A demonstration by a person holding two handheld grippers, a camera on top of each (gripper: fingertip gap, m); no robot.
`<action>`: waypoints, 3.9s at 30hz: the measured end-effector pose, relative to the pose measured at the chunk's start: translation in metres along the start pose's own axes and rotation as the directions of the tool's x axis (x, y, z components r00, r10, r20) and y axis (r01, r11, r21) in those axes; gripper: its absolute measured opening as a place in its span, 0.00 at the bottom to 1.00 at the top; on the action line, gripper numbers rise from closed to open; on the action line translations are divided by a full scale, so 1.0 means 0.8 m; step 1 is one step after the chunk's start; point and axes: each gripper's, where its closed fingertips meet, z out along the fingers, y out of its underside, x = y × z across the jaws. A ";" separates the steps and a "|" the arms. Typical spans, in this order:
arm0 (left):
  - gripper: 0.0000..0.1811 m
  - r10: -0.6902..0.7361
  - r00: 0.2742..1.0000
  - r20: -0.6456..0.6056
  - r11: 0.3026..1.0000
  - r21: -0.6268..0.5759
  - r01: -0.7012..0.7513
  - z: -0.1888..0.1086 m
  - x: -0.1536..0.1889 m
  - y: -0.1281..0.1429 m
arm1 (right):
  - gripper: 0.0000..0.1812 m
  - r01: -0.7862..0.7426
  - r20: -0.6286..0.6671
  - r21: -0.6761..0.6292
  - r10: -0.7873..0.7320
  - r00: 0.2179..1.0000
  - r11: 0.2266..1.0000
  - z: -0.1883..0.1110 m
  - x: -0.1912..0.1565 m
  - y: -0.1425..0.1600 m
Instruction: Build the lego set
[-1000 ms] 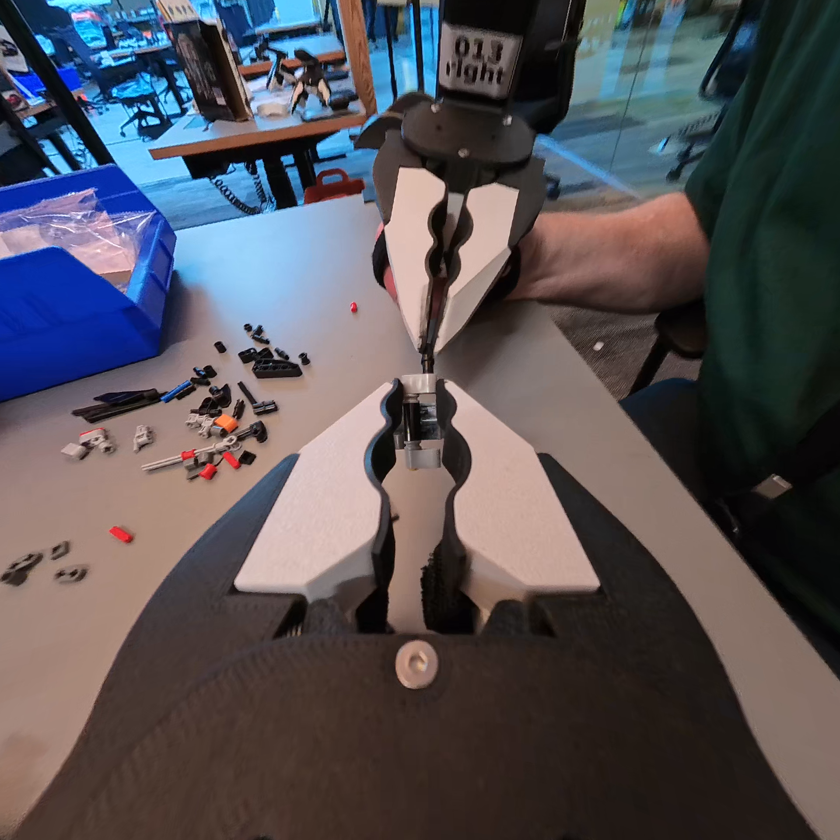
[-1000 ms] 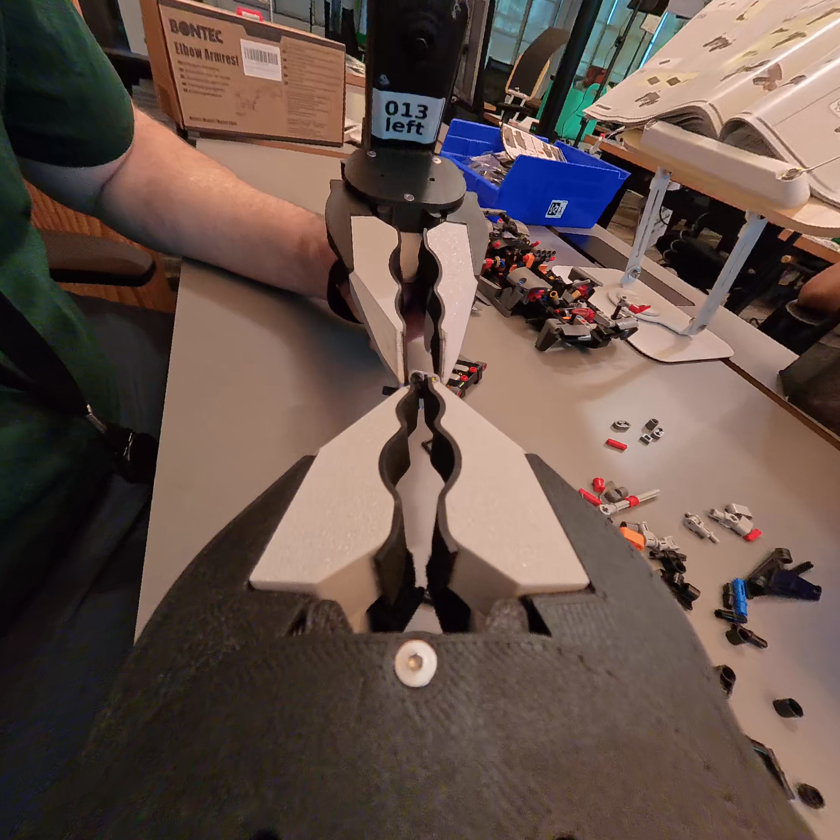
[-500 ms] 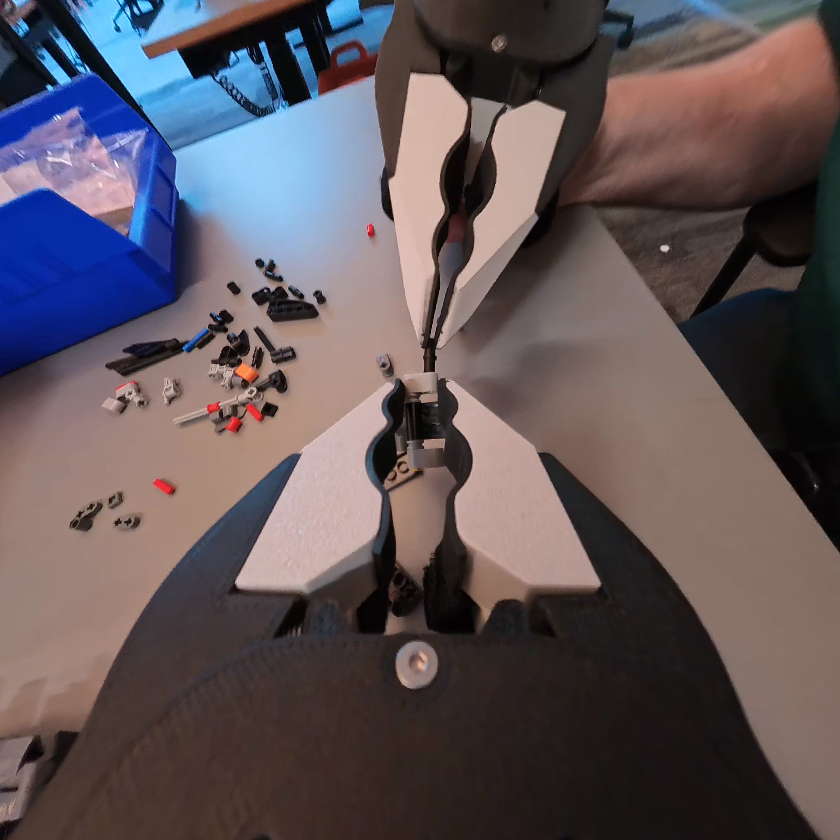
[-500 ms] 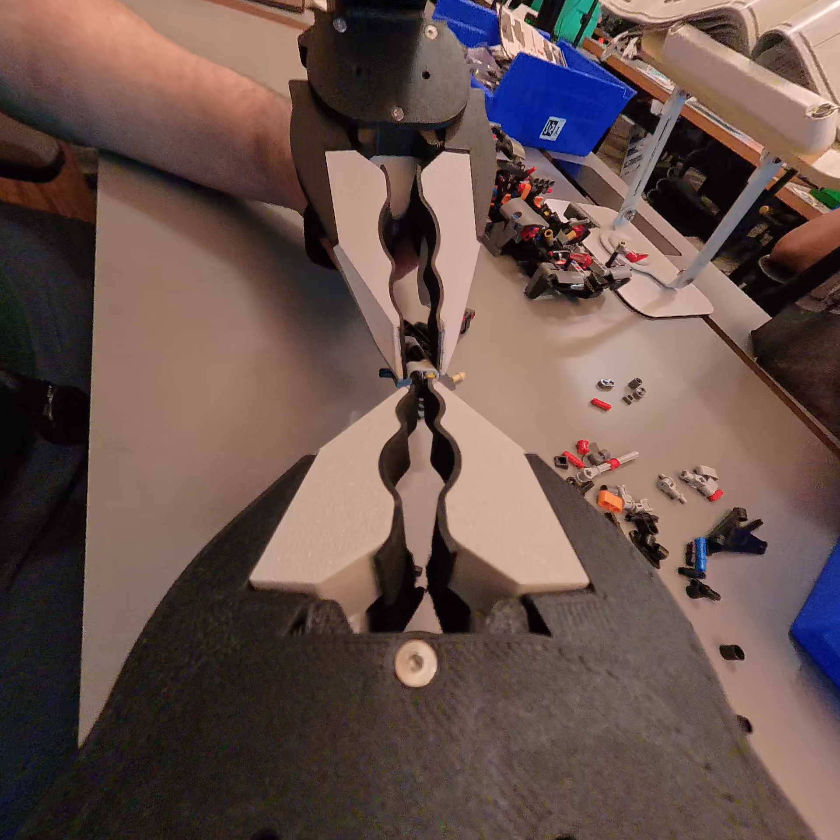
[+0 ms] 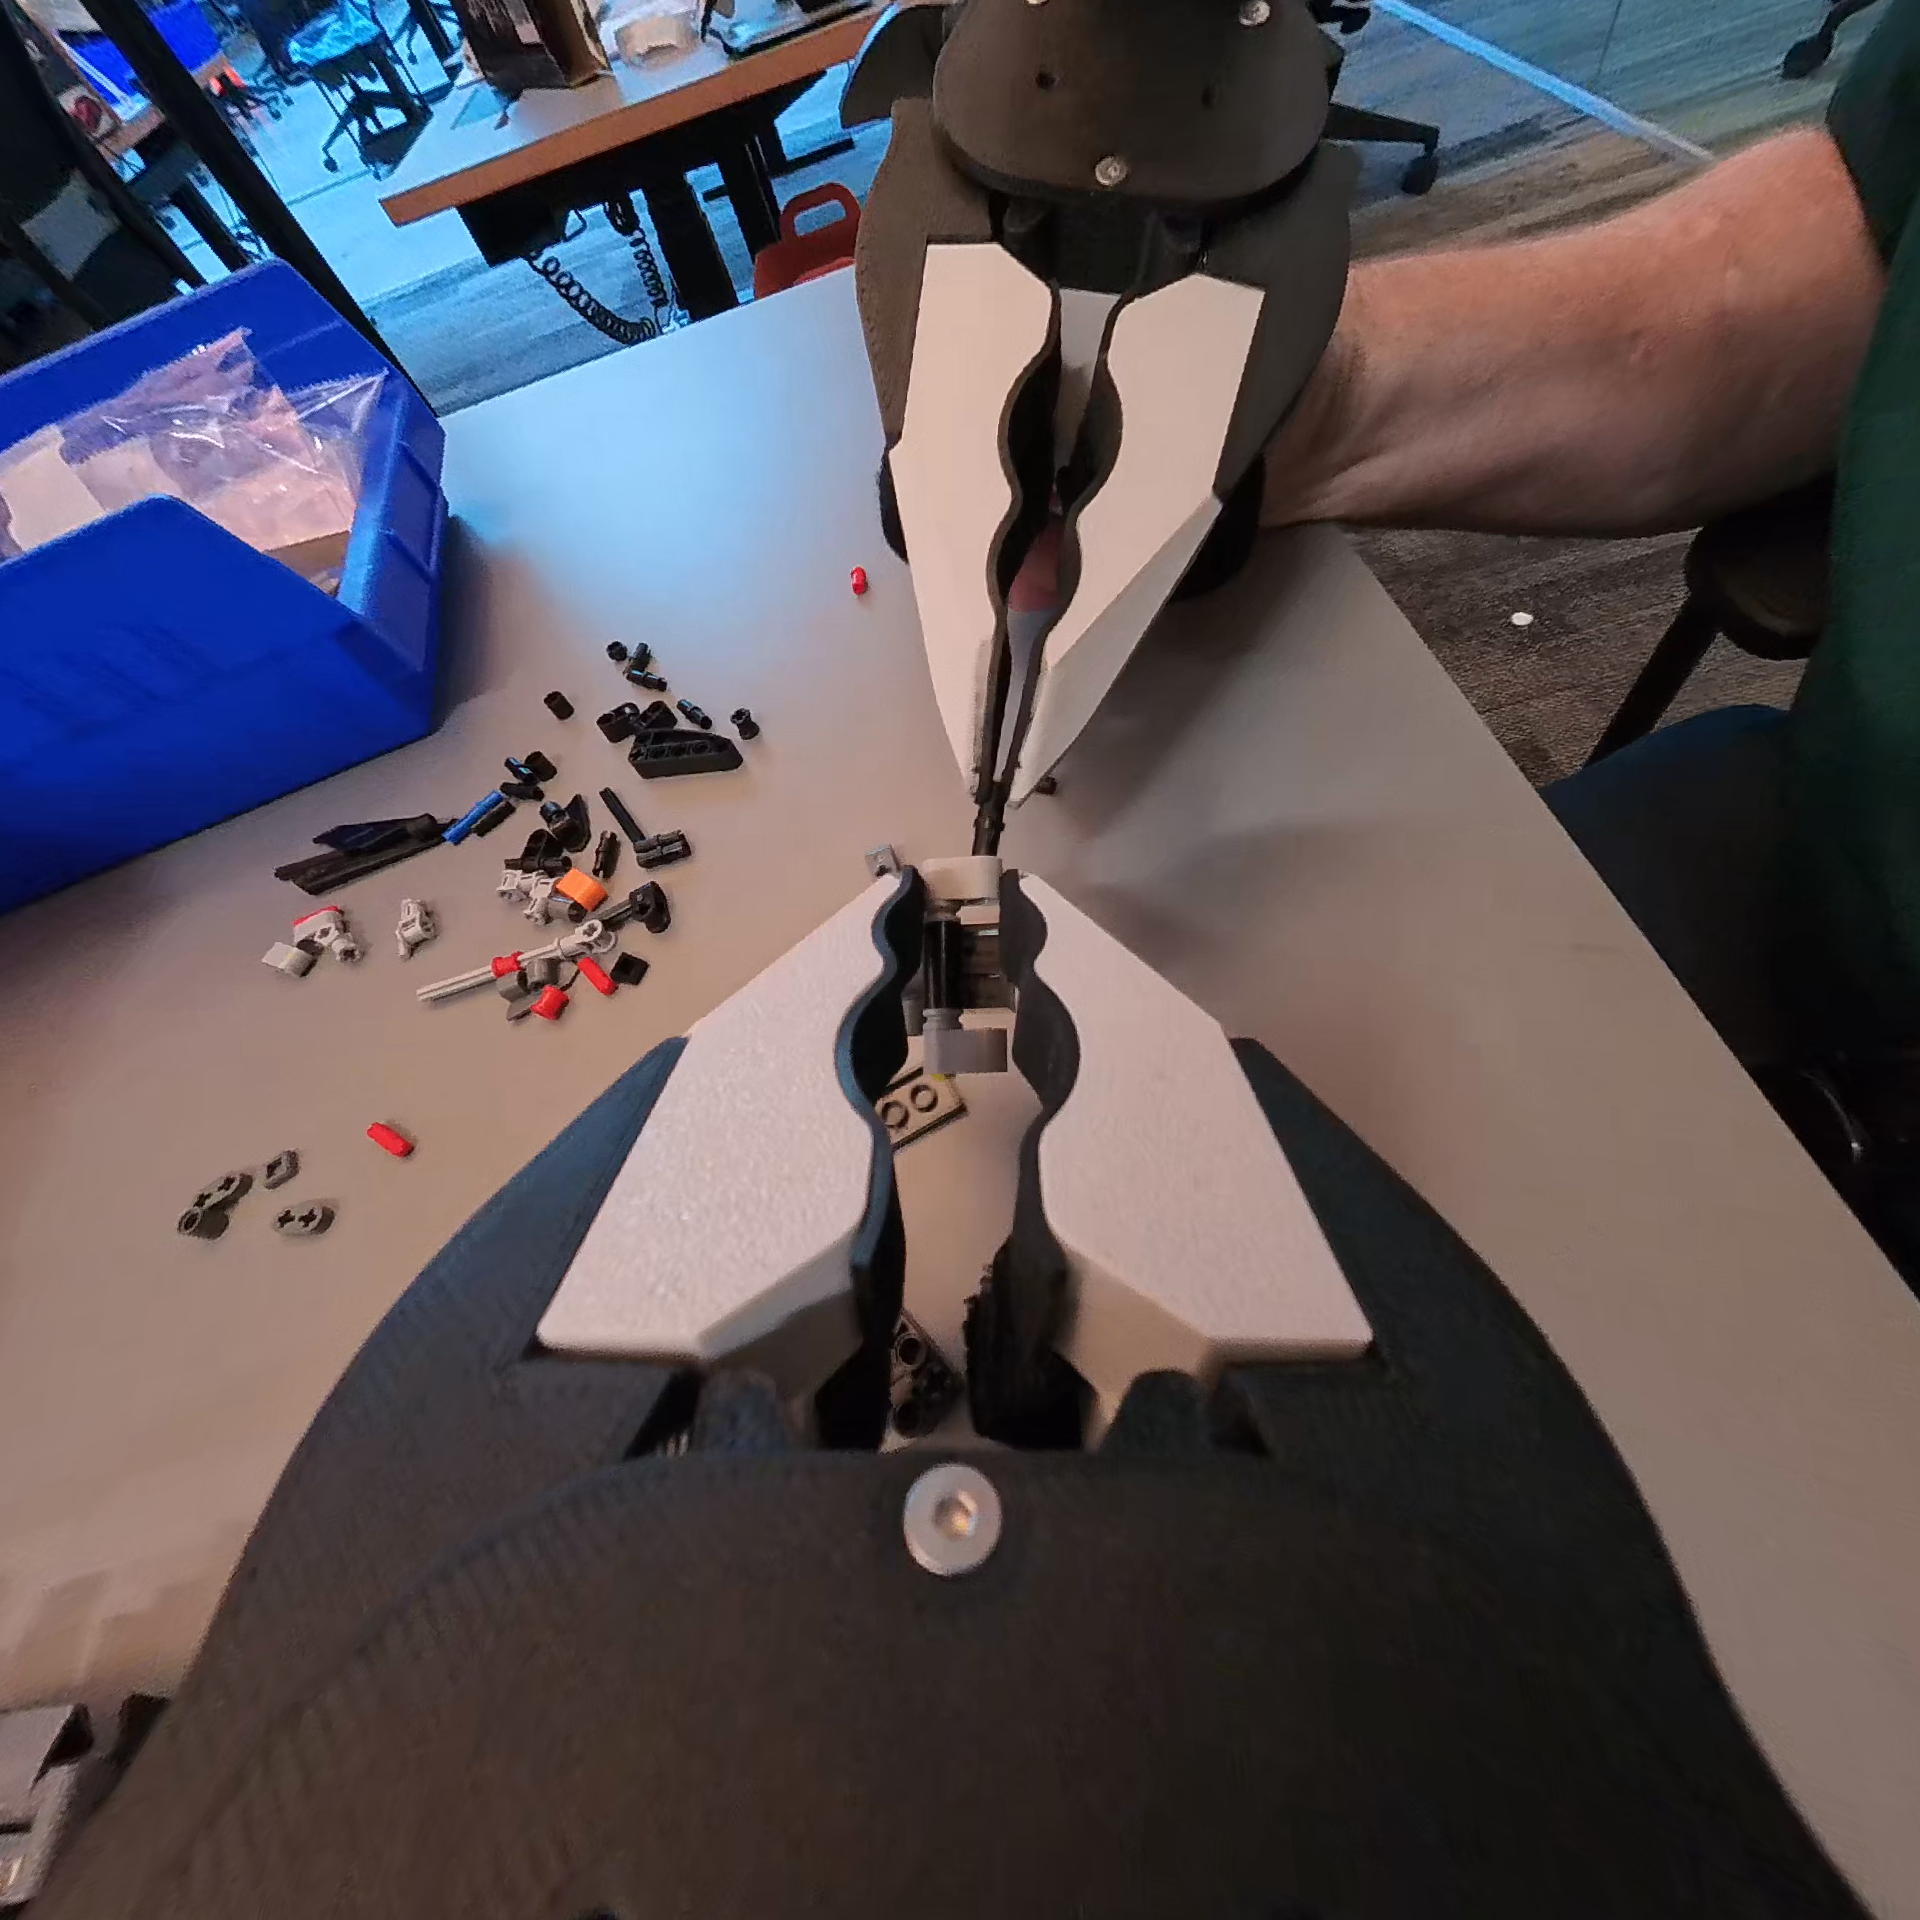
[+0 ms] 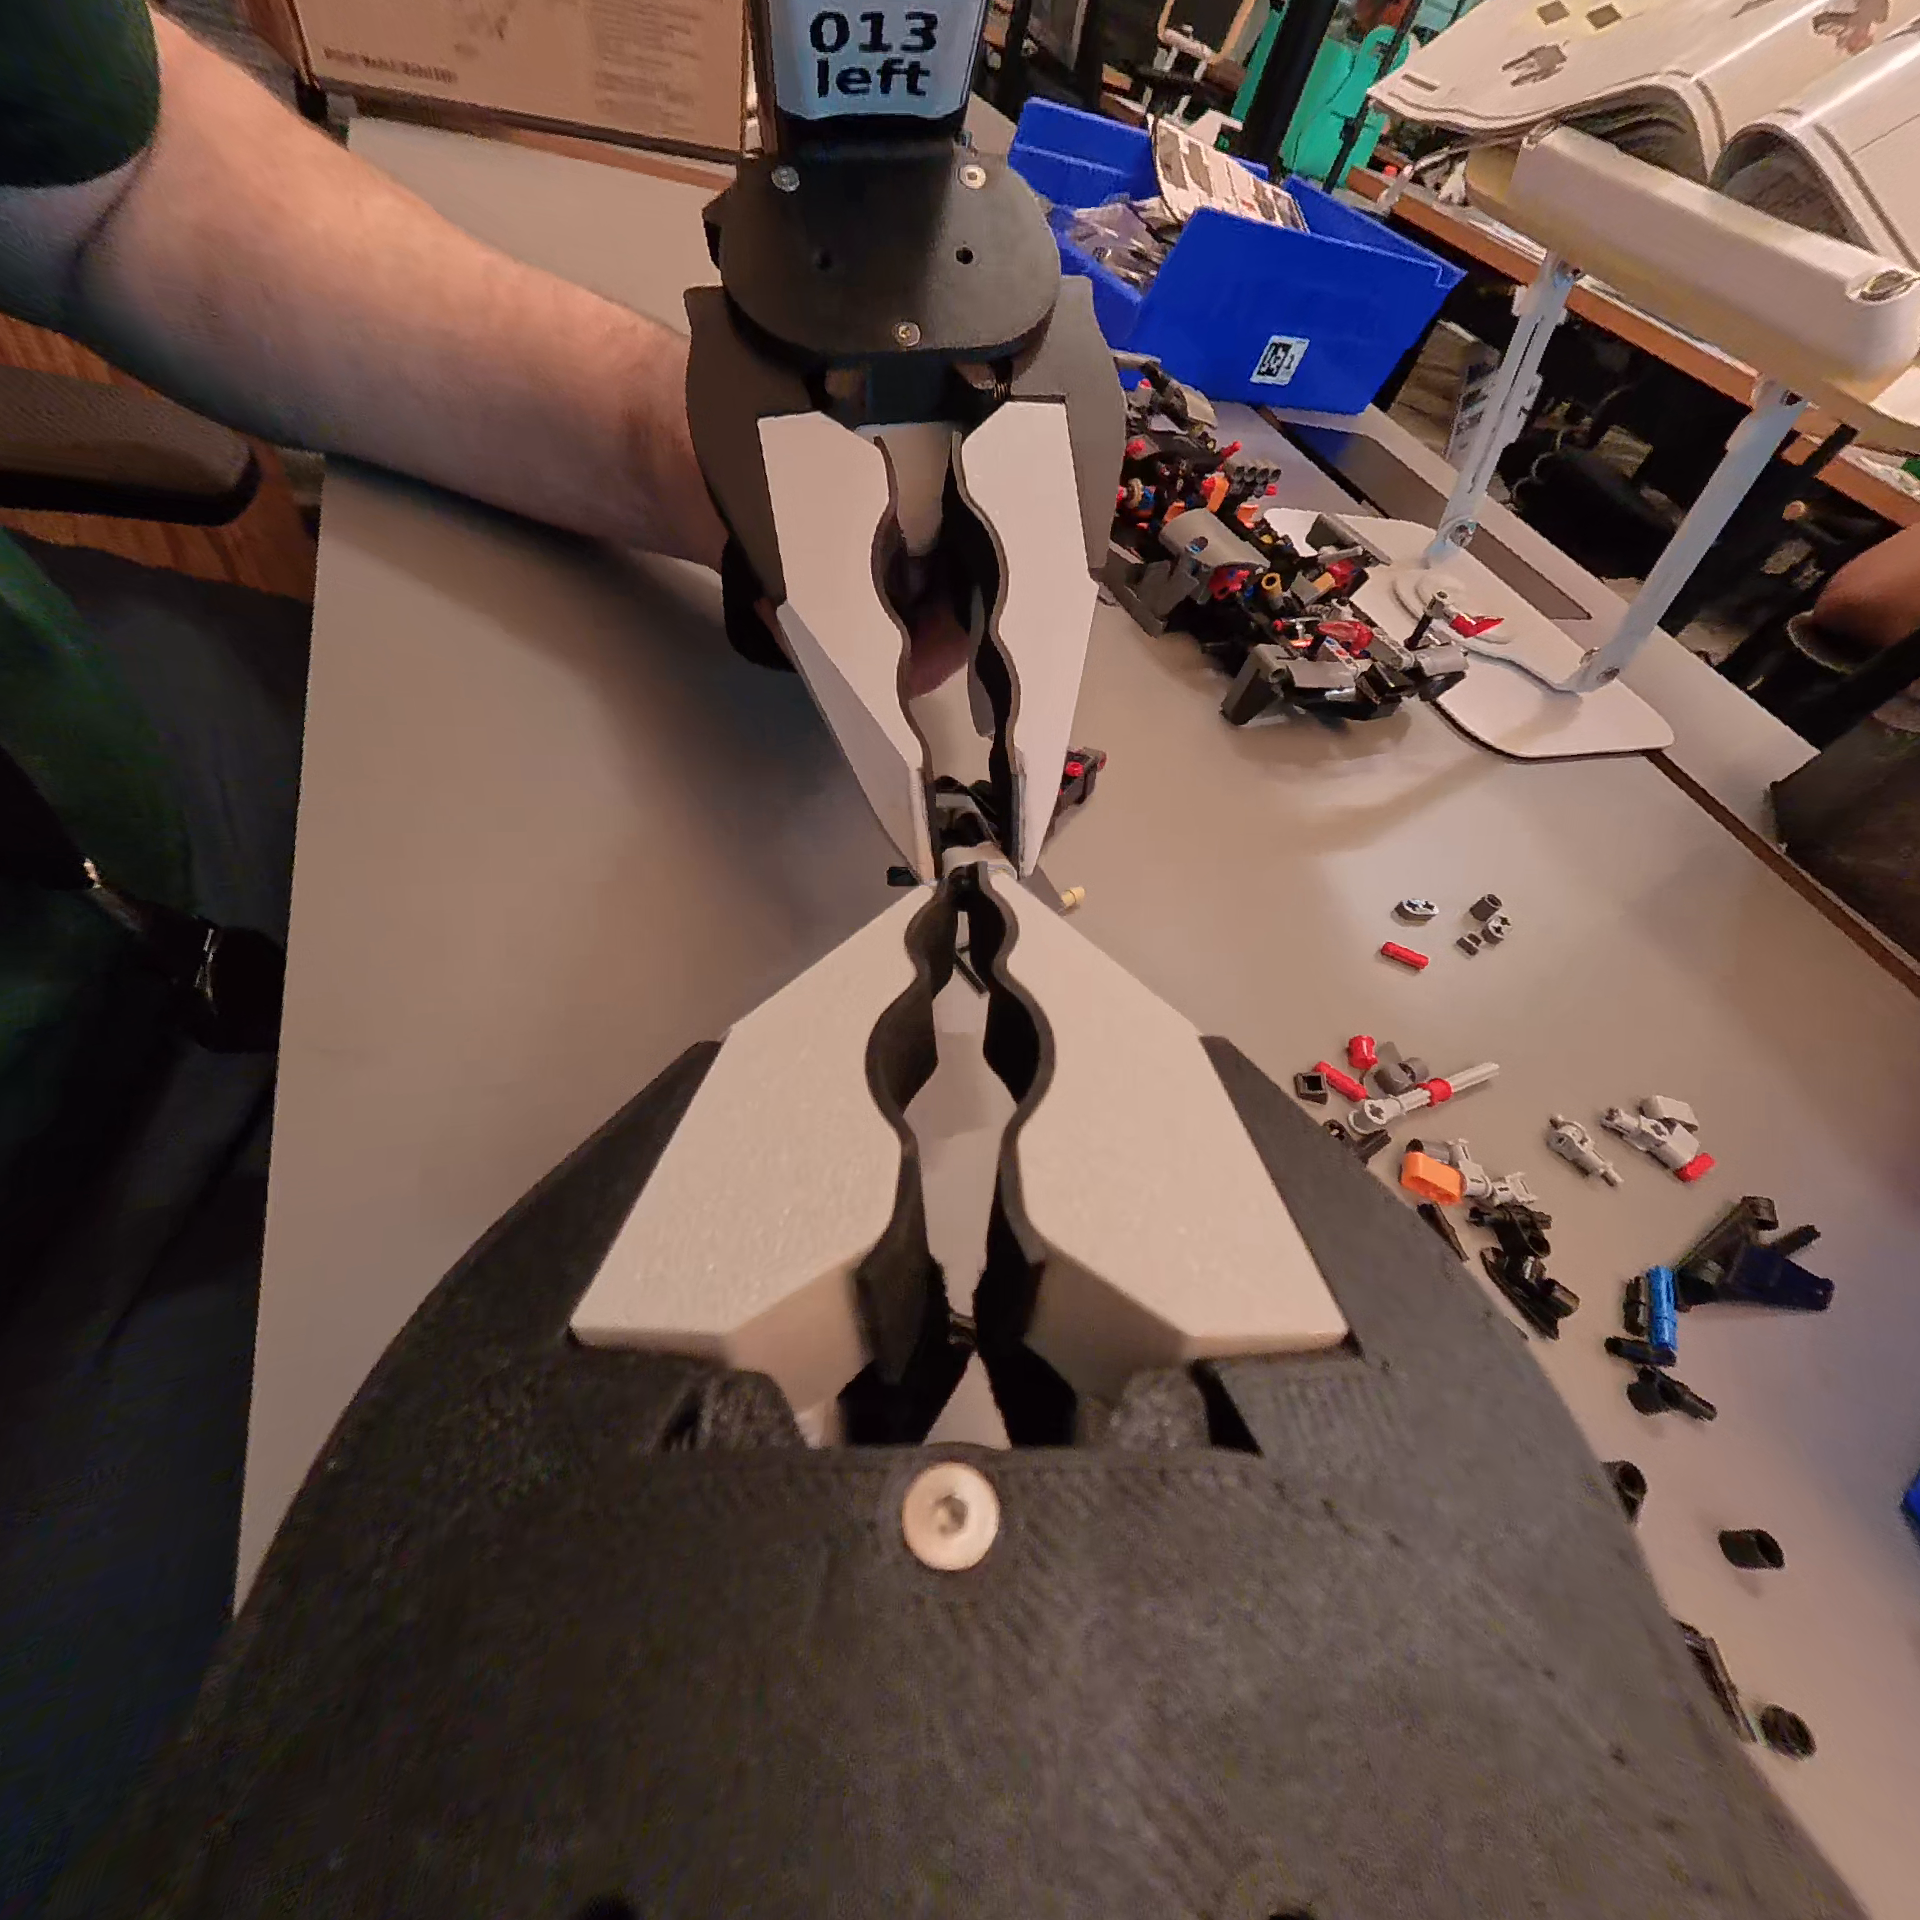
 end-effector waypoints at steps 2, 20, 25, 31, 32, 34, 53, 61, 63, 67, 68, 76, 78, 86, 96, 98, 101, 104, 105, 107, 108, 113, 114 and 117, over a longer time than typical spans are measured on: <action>0.06 0.003 1.000 -0.002 1.000 -0.003 -0.003 0.001 0.001 0.001 | 0.00 -0.002 0.007 -0.002 0.002 1.000 1.000 0.000 -0.001 0.001; 0.07 0.048 0.998 -0.037 0.997 0.067 -0.045 -0.004 0.015 -0.018 | 0.00 -0.107 0.137 0.098 0.093 0.986 0.989 -0.012 -0.011 -0.015; 0.06 0.051 0.998 -0.038 0.997 0.059 -0.049 -0.003 0.017 -0.017 | 0.00 -0.110 0.151 0.104 0.094 0.984 0.988 -0.012 -0.014 -0.017; 0.07 0.038 0.999 -0.035 0.996 0.077 -0.036 -0.003 0.015 -0.019 | 0.00 -0.130 0.156 0.109 0.113 0.981 0.985 -0.013 -0.012 -0.016; 0.06 0.032 0.999 -0.039 0.996 0.087 -0.029 -0.004 0.015 -0.020 | 0.00 -0.131 0.156 0.112 0.113 0.981 0.985 -0.014 -0.011 -0.017; 0.07 0.024 0.999 -0.039 0.995 0.102 -0.020 -0.006 0.014 -0.023 | 0.00 -0.142 0.157 0.121 0.122 0.980 0.982 -0.016 -0.010 -0.018; 0.07 -0.026 0.996 -0.084 0.998 0.059 0.031 0.000 0.014 -0.011 | 0.00 -0.159 0.121 0.078 0.149 0.981 0.984 -0.015 -0.003 -0.010; 0.07 0.049 0.988 -0.150 0.977 -0.201 -0.078 0.027 0.042 0.036 | 0.00 -0.196 0.074 -0.024 0.197 0.978 0.980 -0.029 -0.011 0.017; 0.07 0.054 0.987 -0.149 0.972 -0.218 -0.086 0.029 0.044 0.040 | 0.00 -0.200 0.069 -0.032 0.202 0.977 0.979 -0.030 -0.014 0.016; 0.12 0.061 0.991 -0.116 0.975 -0.205 -0.084 0.027 0.037 0.037 | 0.00 -0.224 0.055 -0.052 0.227 0.972 0.973 -0.030 -0.016 0.021; 0.13 0.072 0.992 -0.104 0.979 -0.184 -0.090 0.025 0.035 0.031 | 0.00 -0.230 0.052 -0.036 0.232 0.971 0.973 -0.031 -0.016 0.017; 0.11 0.230 0.970 0.073 0.972 -0.053 -0.227 0.009 0.021 -0.020 | 0.00 -0.366 0.096 0.055 0.360 0.928 0.929 -0.028 -0.012 -0.005; 0.08 0.263 0.959 0.102 0.965 -0.037 -0.261 0.005 0.021 -0.027 | 0.00 -0.405 0.119 0.090 0.394 0.912 0.910 -0.028 -0.011 -0.012; 0.01 0.312 0.940 0.137 0.950 -0.042 -0.309 0.003 0.021 -0.032 | 0.00 -0.438 0.141 0.111 0.422 0.895 0.892 -0.021 -0.011 -0.018; 0.01 0.320 0.935 0.150 0.947 -0.044 -0.317 0.000 0.018 -0.033 | 0.02 -0.416 0.136 0.105 0.401 0.906 0.904 -0.019 -0.008 -0.020; 0.01 0.318 0.935 0.157 0.948 -0.023 -0.318 -0.002 0.018 -0.038 | 0.03 -0.422 0.138 0.104 0.407 0.903 0.901 -0.018 -0.008 -0.020; 0.01 0.319 0.933 0.164 0.947 -0.022 -0.320 -0.003 0.017 -0.038 | 0.04 -0.428 0.147 0.103 0.412 0.899 0.898 -0.015 -0.009 -0.020; 0.01 0.318 0.935 0.157 0.948 -0.025 -0.318 -0.002 0.018 -0.037 | 0.03 -0.432 0.157 0.110 0.413 0.897 0.895 -0.014 -0.011 -0.023; 0.01 0.319 0.935 0.155 0.948 -0.026 -0.318 -0.002 0.018 -0.036 | 0.02 -0.434 0.159 0.116 0.414 0.896 0.894 -0.015 -0.011 -0.025; 0.01 0.321 0.934 0.155 0.947 -0.025 -0.321 -0.002 0.018 -0.037 | 0.03 -0.450 0.177 0.125 0.427 0.887 0.884 -0.016 -0.010 -0.027; 0.01 0.324 0.933 0.156 0.946 -0.029 -0.323 -0.002 0.018 -0.037 | 0.02 -0.451 0.176 0.124 0.428 0.887 0.884 -0.016 -0.010 -0.026; 0.01 0.318 0.935 0.155 0.948 -0.034 -0.317 0.000 0.017 -0.034 | 0.02 -0.453 0.170 0.118 0.432 0.886 0.884 -0.015 -0.010 -0.023; 0.01 0.314 0.937 0.154 0.949 -0.025 -0.314 -0.001 0.018 -0.036 | 0.02 -0.460 0.174 0.120 0.437 0.882 0.880 -0.015 -0.010 -0.023; 0.01 0.292 0.947 0.135 0.956 -0.025 -0.292 0.002 0.018 -0.034 | 0.01 -0.442 0.154 0.113 0.423 0.893 0.890 -0.015 -0.010 -0.022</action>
